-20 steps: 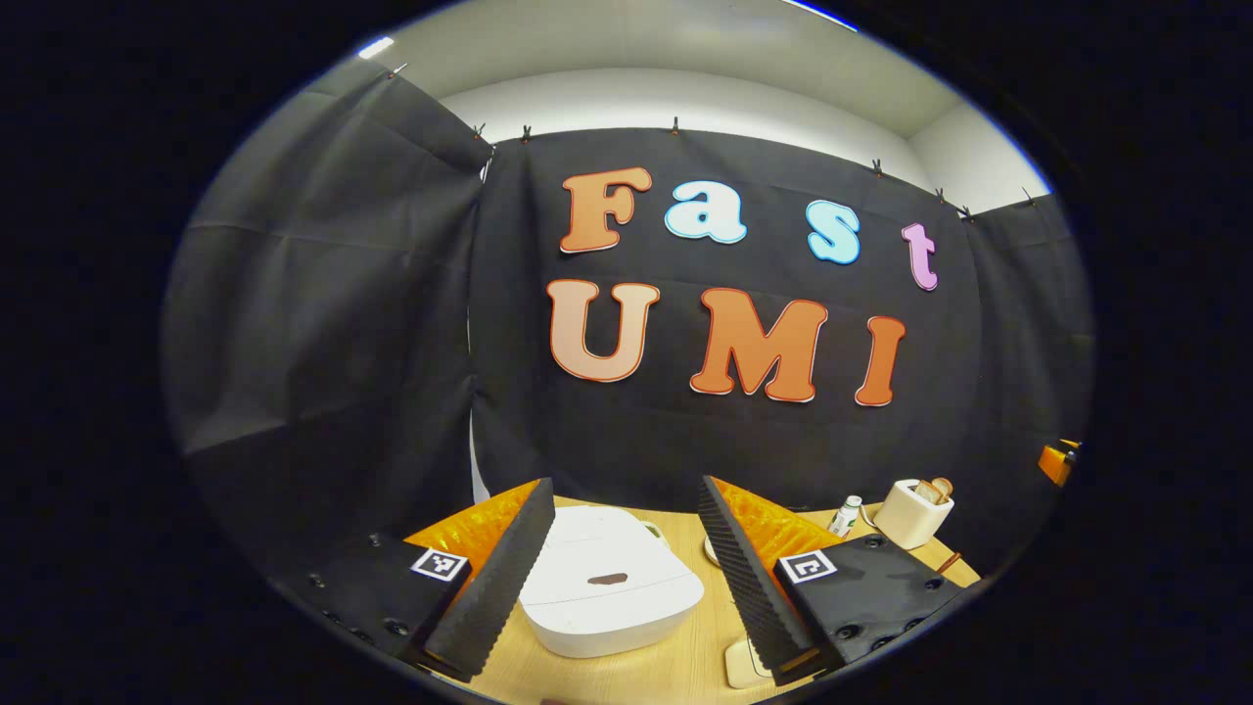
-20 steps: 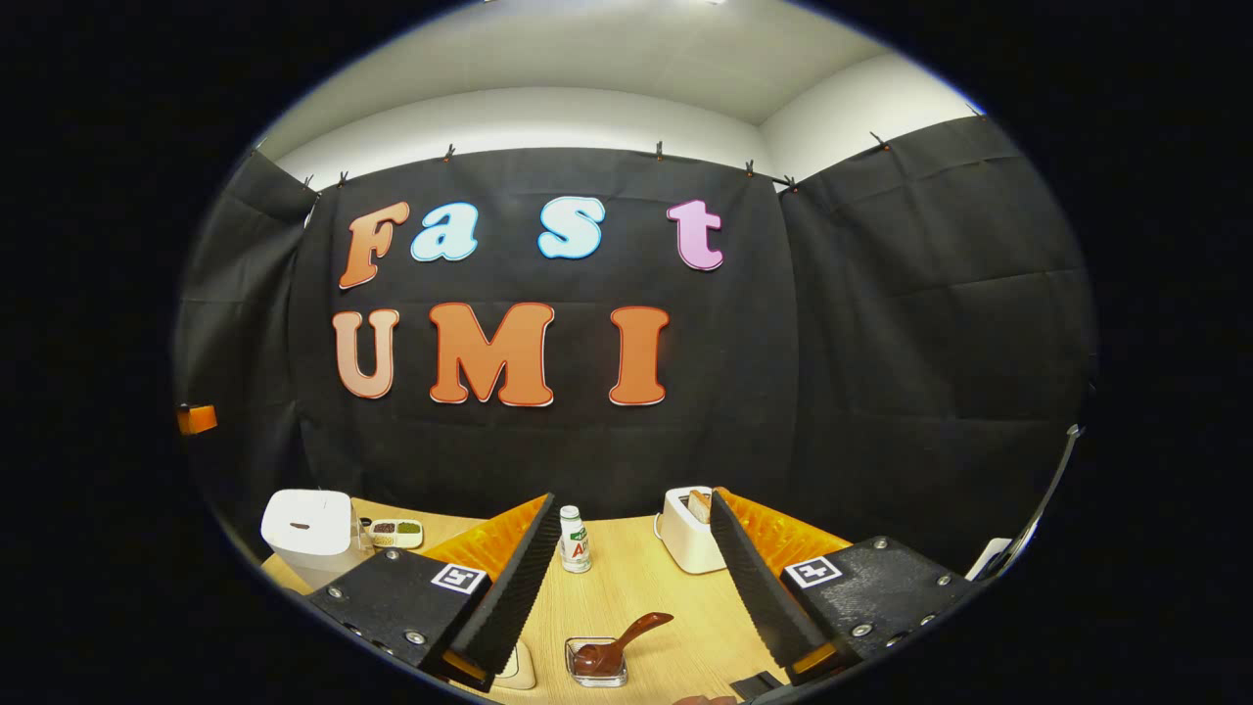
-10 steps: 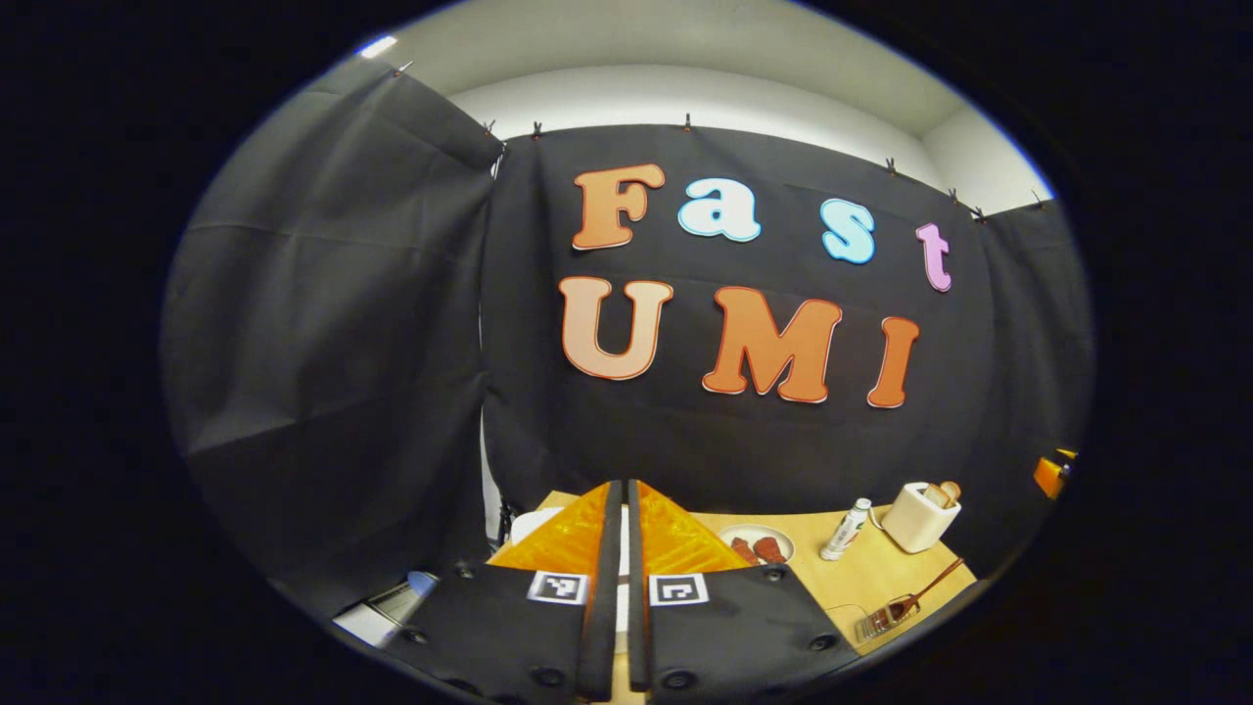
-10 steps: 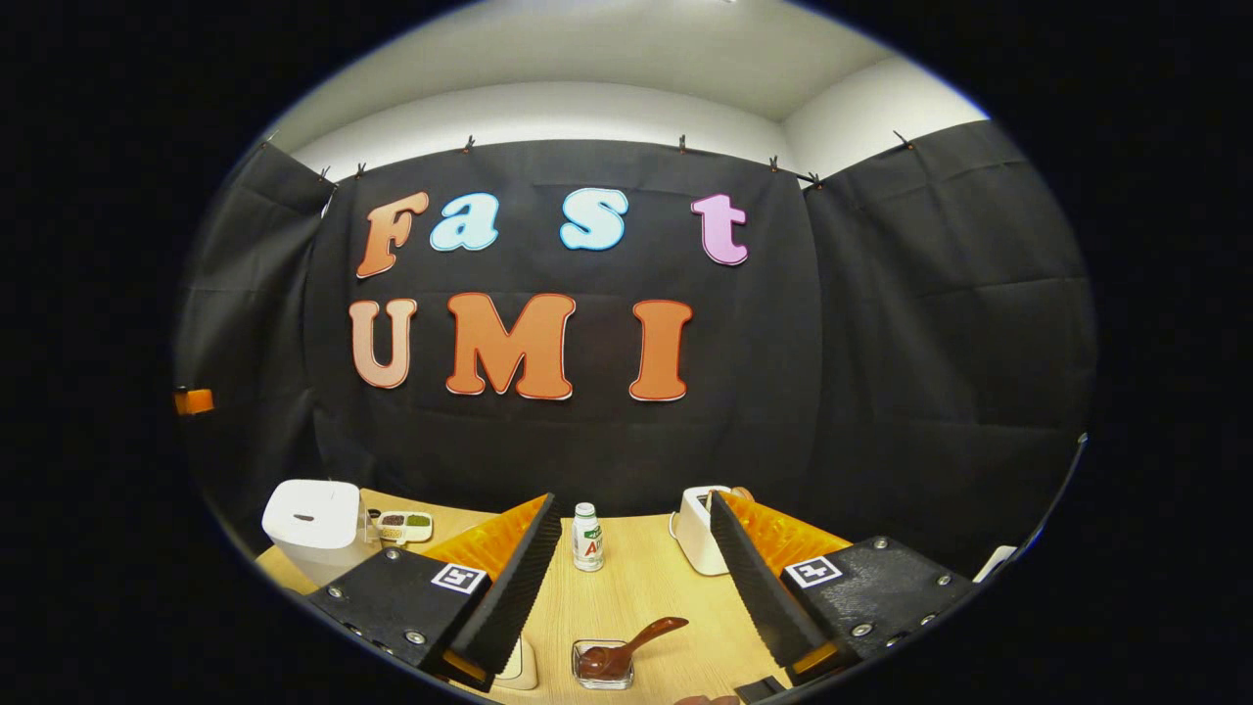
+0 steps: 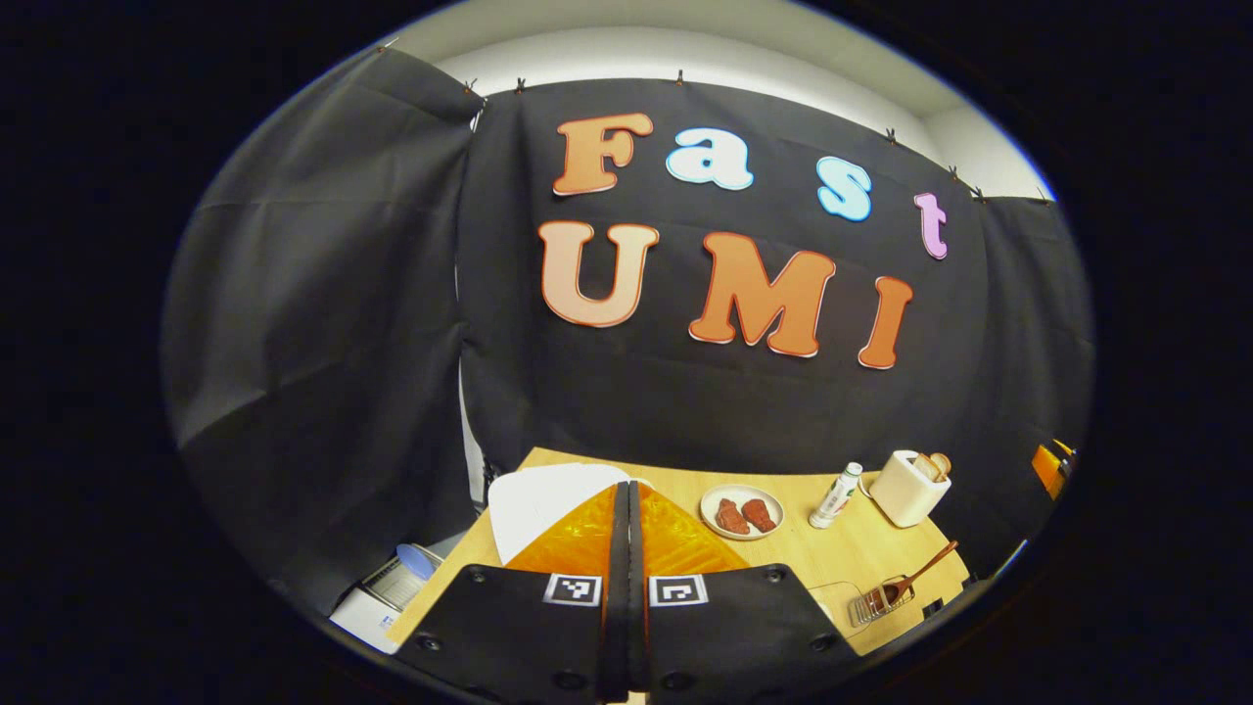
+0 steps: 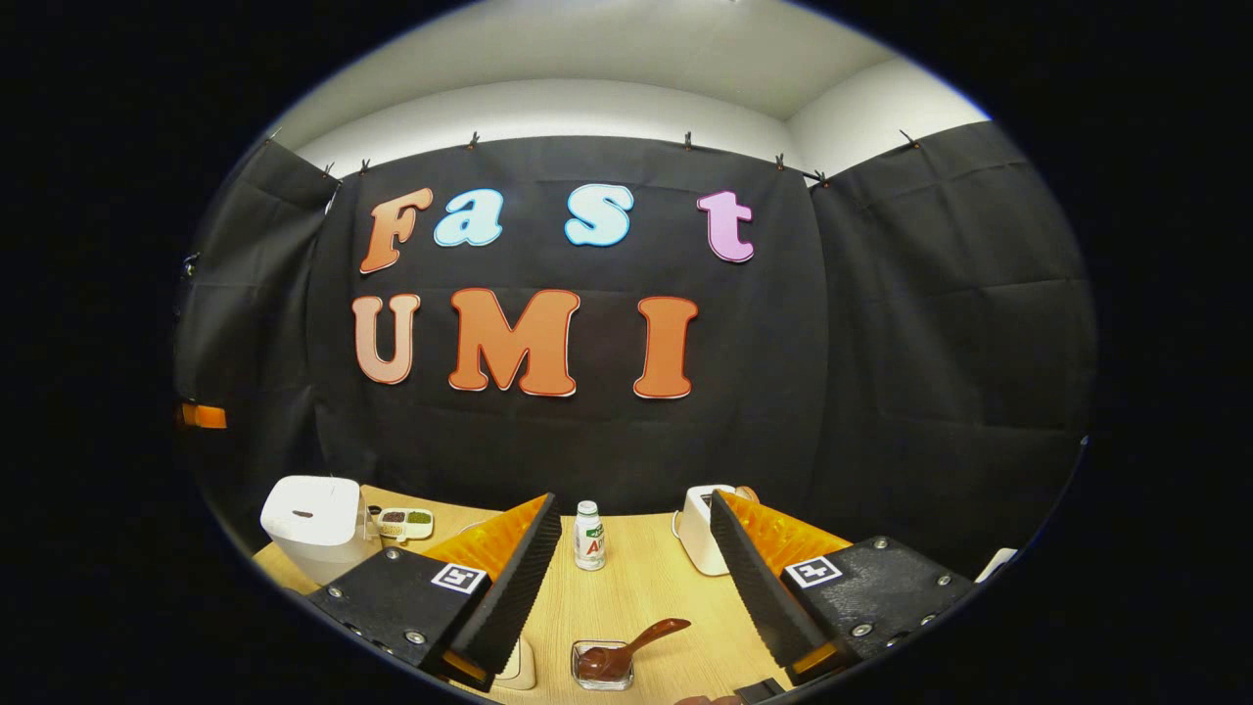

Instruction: Close the left gripper, press the button to open the rice cooker; take a wooden spoon from the chopstick holder with the right hand, scoop a spoonful of rice and pour it into the rice cooker, then put the wooden spoon back into the chopstick holder.

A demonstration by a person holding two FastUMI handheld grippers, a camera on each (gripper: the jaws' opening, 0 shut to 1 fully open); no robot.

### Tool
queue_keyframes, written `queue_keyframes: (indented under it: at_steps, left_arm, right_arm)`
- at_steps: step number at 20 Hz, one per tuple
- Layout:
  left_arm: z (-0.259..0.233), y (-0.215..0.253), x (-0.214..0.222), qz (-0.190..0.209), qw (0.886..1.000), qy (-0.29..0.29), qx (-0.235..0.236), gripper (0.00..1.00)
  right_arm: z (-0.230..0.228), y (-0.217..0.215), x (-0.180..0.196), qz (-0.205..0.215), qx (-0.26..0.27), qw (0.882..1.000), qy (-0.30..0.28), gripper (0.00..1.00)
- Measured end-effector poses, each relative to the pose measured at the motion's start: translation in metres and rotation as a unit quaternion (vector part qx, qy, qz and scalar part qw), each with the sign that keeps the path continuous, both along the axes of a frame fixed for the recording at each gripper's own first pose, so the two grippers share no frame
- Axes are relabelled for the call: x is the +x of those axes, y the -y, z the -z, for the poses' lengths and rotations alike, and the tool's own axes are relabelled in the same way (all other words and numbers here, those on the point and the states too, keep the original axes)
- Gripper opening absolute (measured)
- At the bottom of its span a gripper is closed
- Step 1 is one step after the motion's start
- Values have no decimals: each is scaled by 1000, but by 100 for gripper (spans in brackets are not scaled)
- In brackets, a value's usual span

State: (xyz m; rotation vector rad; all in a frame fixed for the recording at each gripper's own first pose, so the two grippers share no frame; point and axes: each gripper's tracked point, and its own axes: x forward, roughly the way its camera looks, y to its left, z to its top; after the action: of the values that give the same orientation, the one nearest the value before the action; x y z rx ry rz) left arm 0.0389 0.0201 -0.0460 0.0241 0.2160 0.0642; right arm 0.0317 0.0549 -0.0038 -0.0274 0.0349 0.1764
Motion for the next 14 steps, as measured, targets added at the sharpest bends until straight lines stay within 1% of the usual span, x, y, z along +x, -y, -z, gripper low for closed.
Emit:
queue_keyframes:
  at_steps: [2, 4, 8, 11, 12, 14]
  left_arm:
    - [20, -3, 14, 2, 1000, -28, 1, 4]
    - [35, 3, 29, 11, 999, -51, -7, 4]
    - [62, -2, 61, 16, 996, -89, -6, 4]
    - [85, -8, 80, 10, 993, -119, -11, 5]
    - [94, -7, 86, 9, 992, -127, -14, 4]
    - [107, -8, 97, 6, 990, -141, -19, 4]
  right_arm:
    - [6, 6, 1, 7, -6, 1000, -5, 95]
    - [12, 12, 3, 15, -9, 1000, -11, 95]
    - [26, 24, 6, 29, -5, 999, -32, 95]
    - [34, 28, 7, 34, 2, 998, -45, 95]
    - [35, 29, 7, 35, 2, 998, -48, 95]
    - [39, 30, 8, 42, -7, 998, -51, 95]
